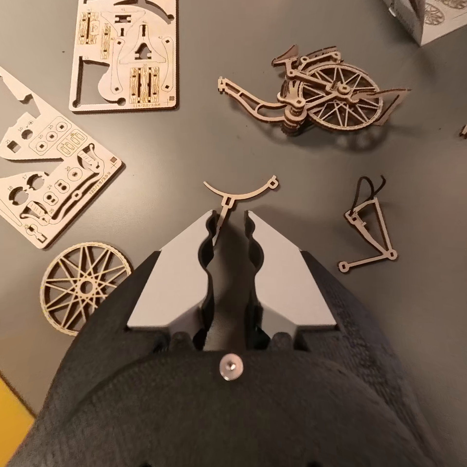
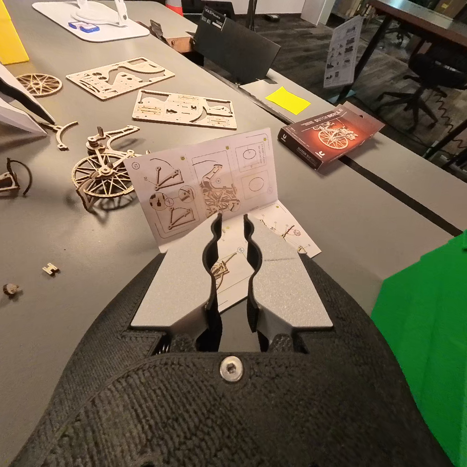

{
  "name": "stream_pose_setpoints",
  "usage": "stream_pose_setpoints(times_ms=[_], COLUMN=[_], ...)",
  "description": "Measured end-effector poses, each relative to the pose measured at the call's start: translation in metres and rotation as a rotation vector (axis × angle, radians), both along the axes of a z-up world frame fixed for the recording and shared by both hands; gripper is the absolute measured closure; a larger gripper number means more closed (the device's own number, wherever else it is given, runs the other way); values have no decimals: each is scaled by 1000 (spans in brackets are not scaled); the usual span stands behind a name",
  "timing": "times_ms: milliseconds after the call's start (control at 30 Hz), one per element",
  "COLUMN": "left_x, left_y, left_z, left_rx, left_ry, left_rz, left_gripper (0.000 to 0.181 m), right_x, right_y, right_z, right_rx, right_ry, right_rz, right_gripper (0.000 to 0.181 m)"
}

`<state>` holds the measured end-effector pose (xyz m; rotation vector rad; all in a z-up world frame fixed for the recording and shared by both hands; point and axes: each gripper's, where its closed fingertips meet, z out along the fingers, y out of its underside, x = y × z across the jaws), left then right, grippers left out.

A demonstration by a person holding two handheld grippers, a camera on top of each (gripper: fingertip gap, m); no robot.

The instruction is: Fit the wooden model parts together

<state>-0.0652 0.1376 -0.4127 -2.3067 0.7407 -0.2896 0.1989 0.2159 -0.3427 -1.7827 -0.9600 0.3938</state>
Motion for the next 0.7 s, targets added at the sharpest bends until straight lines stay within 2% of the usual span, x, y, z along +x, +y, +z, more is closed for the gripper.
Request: stream_pose_setpoints(times_ms=[167,533,700], left_x=[-1,-4,8], left_y=[0,2,2], left_z=[-1,1,24], left_rx=[-23,19,109], left_ry=[61,35,-42], left_rz=[6,55,65], left_gripper=[177,178,178], right_x=[7,26,28], right_y=[4,8,6], right_z=[3,44,53], right_rx=[5,146,160], right_ry=[8,88,114], right_rz=[-23,-129,-137], right_gripper=[166,166,166])
